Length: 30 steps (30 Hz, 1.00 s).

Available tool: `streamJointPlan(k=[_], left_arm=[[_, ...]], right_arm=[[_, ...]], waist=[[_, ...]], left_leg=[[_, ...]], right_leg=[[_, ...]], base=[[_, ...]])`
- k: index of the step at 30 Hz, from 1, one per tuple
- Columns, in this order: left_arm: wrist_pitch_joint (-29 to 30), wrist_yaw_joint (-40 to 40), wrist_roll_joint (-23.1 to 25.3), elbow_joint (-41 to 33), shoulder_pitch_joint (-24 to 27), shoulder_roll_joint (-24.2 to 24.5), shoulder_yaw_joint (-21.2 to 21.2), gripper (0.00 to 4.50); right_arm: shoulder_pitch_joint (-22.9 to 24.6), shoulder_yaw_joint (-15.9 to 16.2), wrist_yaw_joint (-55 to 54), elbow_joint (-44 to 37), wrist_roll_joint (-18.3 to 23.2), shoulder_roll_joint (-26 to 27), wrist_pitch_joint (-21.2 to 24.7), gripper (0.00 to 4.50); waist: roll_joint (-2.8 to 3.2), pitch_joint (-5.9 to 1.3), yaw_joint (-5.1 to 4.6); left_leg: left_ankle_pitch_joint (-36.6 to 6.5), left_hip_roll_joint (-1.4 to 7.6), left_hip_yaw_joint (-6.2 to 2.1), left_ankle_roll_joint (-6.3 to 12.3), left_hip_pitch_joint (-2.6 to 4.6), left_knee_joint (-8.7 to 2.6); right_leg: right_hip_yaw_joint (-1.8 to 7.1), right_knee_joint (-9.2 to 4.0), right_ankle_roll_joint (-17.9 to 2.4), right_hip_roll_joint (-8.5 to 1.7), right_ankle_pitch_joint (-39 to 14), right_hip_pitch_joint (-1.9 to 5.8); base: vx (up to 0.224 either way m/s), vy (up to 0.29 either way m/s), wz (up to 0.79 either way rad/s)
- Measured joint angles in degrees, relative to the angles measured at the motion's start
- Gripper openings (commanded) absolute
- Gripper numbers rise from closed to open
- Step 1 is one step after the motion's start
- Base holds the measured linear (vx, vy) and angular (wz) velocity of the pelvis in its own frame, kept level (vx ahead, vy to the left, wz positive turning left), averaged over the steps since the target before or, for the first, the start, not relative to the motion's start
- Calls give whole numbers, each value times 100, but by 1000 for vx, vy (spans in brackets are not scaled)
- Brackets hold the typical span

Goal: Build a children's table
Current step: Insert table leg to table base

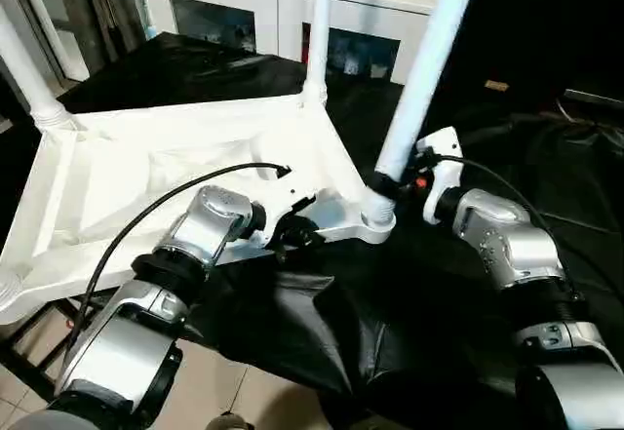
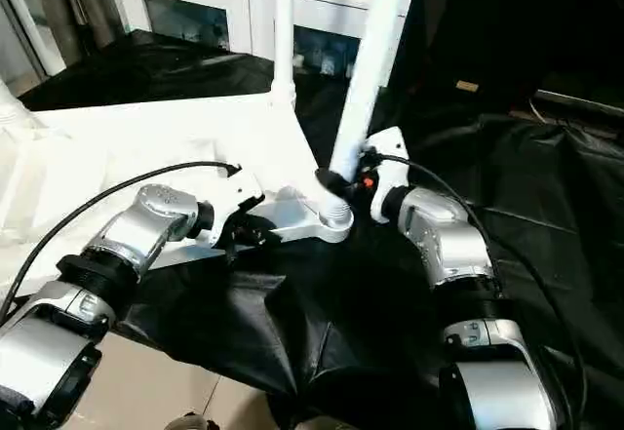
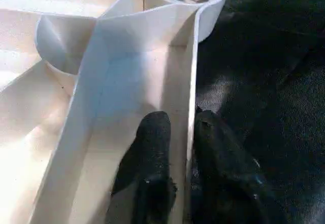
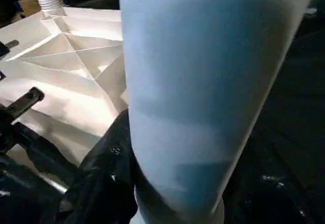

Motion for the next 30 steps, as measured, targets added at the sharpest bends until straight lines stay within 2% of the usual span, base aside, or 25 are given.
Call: streamJointPlan(k=[4, 10, 22, 30], left_arm=[[-7, -27, -11, 23, -10, -8, 5, 29], [-80, -115, -21, 68, -7, -14, 48, 1], [-92, -200, -26, 57, 13, 6, 67, 0], [-92, -382, -50, -102, 127, 96, 115, 0]], right_arm=[[1, 125, 51, -39, -4, -2, 71, 186], [-1, 156, 50, -60, -26, -17, 121, 186], [-116, 281, 126, -19, -147, -181, 433, 186], [-173, 293, 174, 82, -120, -151, 467, 186]], waist=[[0, 0, 2], [-1, -1, -7], [-3, -2, -24], [-3, -2, -42]], left_leg=[[0, 0, 0, 0, 1, 1], [-1, -1, 0, 0, 0, 7], [-1, 0, 1, 0, 2, 5], [-1, 0, 1, 0, 1, 2]], right_leg=[[1, 2, 0, 0, 0, 0], [3, 2, 0, -1, 0, 2], [3, 2, 0, 0, 0, 2], [3, 4, 1, 0, -1, 1]], base=[[0, 0, 0], [0, 0, 0], [0, 0, 0], [0, 0, 0]])
